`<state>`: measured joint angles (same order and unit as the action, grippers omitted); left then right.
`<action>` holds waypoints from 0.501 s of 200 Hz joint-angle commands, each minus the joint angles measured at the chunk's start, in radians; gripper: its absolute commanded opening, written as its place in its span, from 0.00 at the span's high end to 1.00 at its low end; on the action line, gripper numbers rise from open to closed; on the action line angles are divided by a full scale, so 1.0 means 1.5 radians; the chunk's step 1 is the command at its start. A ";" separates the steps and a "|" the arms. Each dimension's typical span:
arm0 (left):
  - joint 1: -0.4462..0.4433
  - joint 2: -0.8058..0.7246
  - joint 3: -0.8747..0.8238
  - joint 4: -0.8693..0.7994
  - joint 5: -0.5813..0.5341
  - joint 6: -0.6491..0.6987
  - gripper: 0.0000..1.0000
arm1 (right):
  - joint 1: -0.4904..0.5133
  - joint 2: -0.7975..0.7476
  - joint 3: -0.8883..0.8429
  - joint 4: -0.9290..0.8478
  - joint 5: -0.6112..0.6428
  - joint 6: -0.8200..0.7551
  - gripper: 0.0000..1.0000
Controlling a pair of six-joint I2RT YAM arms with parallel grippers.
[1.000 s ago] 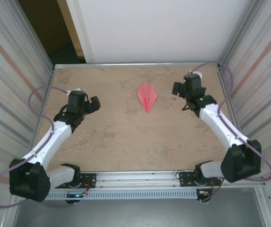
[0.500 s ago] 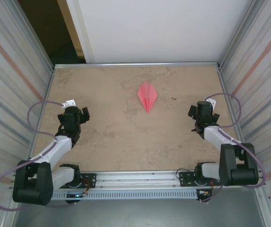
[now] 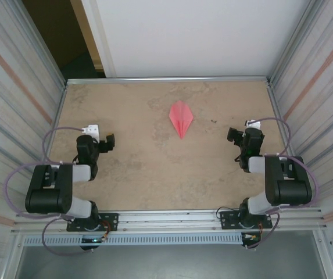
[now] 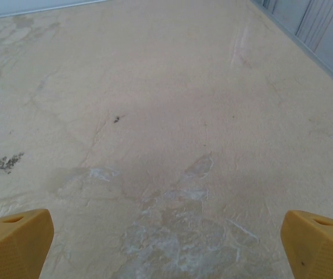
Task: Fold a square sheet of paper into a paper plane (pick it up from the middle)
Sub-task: Reset both arms
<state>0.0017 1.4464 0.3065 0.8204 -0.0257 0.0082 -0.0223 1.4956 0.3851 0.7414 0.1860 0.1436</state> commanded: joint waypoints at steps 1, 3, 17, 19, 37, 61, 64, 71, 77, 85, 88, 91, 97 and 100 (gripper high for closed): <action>0.005 0.032 0.018 0.066 0.045 0.018 0.01 | -0.004 0.031 -0.009 0.090 -0.058 -0.025 0.01; 0.004 0.035 0.021 0.064 0.043 0.017 0.01 | -0.004 0.029 -0.008 0.086 -0.060 -0.025 0.01; 0.005 0.036 0.034 0.035 0.037 0.014 0.01 | -0.004 0.028 -0.003 0.069 -0.063 -0.027 0.01; 0.005 0.036 0.037 0.030 0.037 0.014 0.01 | -0.004 0.028 -0.002 0.071 -0.064 -0.027 0.01; 0.002 0.042 0.062 -0.009 0.040 0.021 0.01 | -0.004 0.031 0.008 0.053 -0.065 -0.027 0.01; -0.017 0.046 0.071 -0.018 0.007 0.033 0.01 | -0.004 0.031 0.011 0.046 -0.064 -0.027 0.01; -0.018 0.046 0.070 -0.019 0.008 0.033 0.01 | -0.004 0.030 0.012 0.046 -0.064 -0.027 0.01; -0.018 0.044 0.070 -0.019 0.008 0.034 0.01 | -0.004 0.031 0.011 0.046 -0.065 -0.027 0.01; -0.018 0.043 0.066 -0.014 0.006 0.035 0.01 | -0.004 0.031 0.011 0.046 -0.064 -0.027 0.01; -0.021 0.043 0.067 -0.015 0.004 0.036 0.01 | -0.004 0.029 0.010 0.046 -0.064 -0.027 0.01; -0.021 0.044 0.067 -0.015 0.004 0.036 0.01 | -0.004 0.029 0.011 0.046 -0.064 -0.027 0.01; -0.021 0.044 0.067 -0.014 0.004 0.036 0.01 | -0.004 0.029 0.010 0.046 -0.065 -0.027 0.01; -0.020 0.044 0.067 -0.015 0.004 0.036 0.01 | -0.004 0.029 0.011 0.047 -0.065 -0.027 0.01; -0.020 0.043 0.067 -0.015 0.004 0.036 0.01 | -0.004 0.030 0.011 0.047 -0.065 -0.027 0.01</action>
<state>-0.0261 1.5093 0.3965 0.8066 -0.0006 0.0341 -0.0269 1.5349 0.3824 0.7876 0.0994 0.1207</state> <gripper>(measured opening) 0.985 0.991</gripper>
